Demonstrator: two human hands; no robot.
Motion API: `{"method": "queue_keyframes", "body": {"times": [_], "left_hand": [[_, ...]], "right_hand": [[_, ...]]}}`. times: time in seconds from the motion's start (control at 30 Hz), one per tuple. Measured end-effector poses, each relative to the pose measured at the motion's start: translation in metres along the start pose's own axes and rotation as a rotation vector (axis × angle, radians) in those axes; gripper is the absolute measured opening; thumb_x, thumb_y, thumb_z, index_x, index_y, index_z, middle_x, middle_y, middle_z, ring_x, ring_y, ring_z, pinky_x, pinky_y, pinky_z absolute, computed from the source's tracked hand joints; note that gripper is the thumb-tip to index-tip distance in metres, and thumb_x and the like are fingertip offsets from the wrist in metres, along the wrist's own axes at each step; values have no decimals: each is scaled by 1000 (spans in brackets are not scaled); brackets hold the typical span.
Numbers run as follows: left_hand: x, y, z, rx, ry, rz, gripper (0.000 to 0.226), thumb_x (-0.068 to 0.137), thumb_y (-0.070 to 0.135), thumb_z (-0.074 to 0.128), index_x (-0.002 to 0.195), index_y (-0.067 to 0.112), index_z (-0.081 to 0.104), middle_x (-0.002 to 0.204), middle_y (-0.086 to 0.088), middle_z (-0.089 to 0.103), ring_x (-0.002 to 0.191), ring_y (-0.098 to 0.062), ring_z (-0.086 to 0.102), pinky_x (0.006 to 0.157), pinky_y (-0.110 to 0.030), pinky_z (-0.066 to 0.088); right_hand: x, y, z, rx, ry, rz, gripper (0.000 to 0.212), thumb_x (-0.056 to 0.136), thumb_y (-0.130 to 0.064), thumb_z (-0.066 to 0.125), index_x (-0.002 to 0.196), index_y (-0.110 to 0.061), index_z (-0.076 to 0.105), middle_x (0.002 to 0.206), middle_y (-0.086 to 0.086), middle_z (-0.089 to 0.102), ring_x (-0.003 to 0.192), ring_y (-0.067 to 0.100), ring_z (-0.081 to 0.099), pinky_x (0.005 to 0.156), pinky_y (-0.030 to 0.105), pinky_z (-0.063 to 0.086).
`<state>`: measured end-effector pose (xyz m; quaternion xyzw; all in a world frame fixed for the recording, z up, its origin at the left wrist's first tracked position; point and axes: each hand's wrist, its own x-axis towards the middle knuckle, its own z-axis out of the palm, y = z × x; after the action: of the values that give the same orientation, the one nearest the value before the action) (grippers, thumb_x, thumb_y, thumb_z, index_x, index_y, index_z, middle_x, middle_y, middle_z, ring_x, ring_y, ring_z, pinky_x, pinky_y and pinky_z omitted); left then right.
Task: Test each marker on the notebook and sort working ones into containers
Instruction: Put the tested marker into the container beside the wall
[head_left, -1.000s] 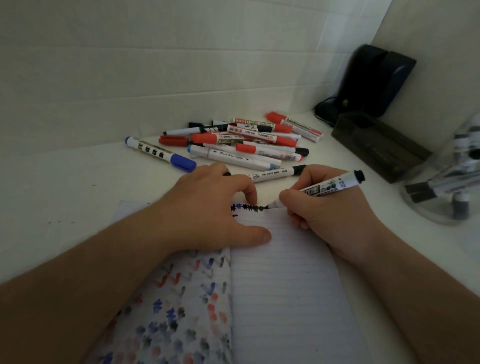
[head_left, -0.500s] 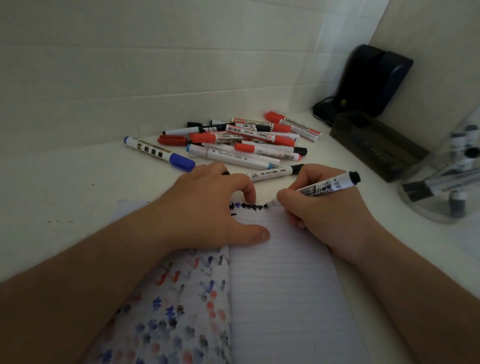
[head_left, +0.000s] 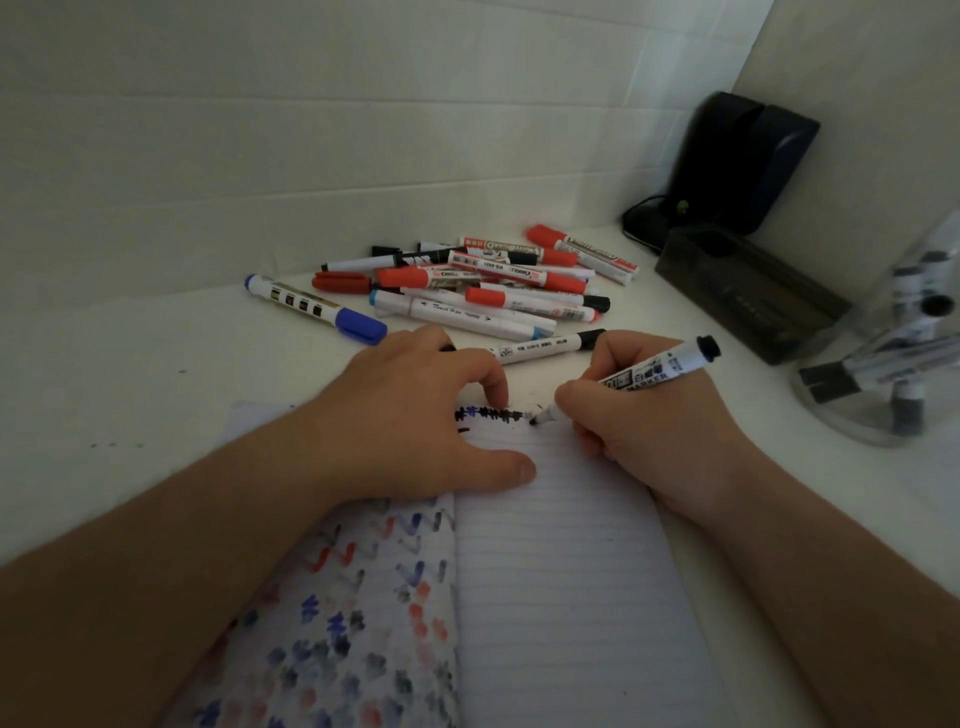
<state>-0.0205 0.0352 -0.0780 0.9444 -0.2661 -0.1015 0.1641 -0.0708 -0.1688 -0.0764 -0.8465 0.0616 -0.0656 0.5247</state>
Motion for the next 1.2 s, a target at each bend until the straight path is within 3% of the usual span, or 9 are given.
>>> {"method": "queue_keyframes", "body": {"times": [0.13,0.63,0.7,0.8,0.83,0.9,0.97,1.07,1.2], "left_hand": [[0,0,0,5,0,-3,60,58,89,60,108,58,47,105,22,39,103,-6,43,84,-31,40],[-3,2,0,-25,29,2,67,60,86,65,116,60,39,111,23,41,108,-7,43,89,-32,41],[-5,2,0,-121,90,16,68,70,77,69,122,55,31,113,21,46,102,-5,47,85,-31,44],[-5,1,1,-312,225,89,29,101,36,54,120,41,32,109,10,59,82,-5,56,69,-28,48],[-5,1,-1,-341,264,108,22,105,27,48,118,37,33,109,8,62,84,-5,60,72,-30,52],[-4,0,-3,-382,308,134,19,105,23,49,118,32,37,117,8,67,101,-4,65,89,-32,55],[-5,1,-5,-409,315,153,21,103,21,54,117,30,41,126,11,67,114,-3,62,98,-21,50],[-6,1,-6,-406,277,182,20,101,20,58,112,31,46,121,15,69,113,2,61,94,-10,46],[-8,3,-6,-425,285,229,21,101,18,58,109,34,46,113,19,72,111,9,62,90,-4,44]], "right_hand": [[0,1,-2,116,39,15,17,85,-1,72,75,0,59,62,10,66,50,15,60,47,20,48],[0,3,1,-6,23,-75,19,84,-8,78,76,-2,62,64,12,69,52,17,63,52,28,54],[0,3,-2,91,-16,-63,18,86,-7,78,76,-6,63,64,11,67,53,19,61,49,27,51],[1,3,-9,445,-43,-37,20,84,-5,79,75,-16,64,62,9,57,51,17,46,44,25,37],[1,3,-12,546,-63,-34,17,82,-9,79,77,-17,65,62,7,54,52,17,43,45,25,33],[2,5,-18,697,-111,-13,12,83,-14,77,83,-17,66,66,6,53,57,17,42,50,27,30],[4,6,-24,780,-186,26,13,82,-25,80,86,-16,71,70,6,58,62,19,47,55,29,33],[7,9,-28,818,-295,48,37,66,-36,66,90,-12,79,74,10,67,65,21,51,57,29,39],[8,10,-26,779,-321,39,45,74,-32,46,92,-10,81,77,11,70,66,22,52,58,30,41]]}}
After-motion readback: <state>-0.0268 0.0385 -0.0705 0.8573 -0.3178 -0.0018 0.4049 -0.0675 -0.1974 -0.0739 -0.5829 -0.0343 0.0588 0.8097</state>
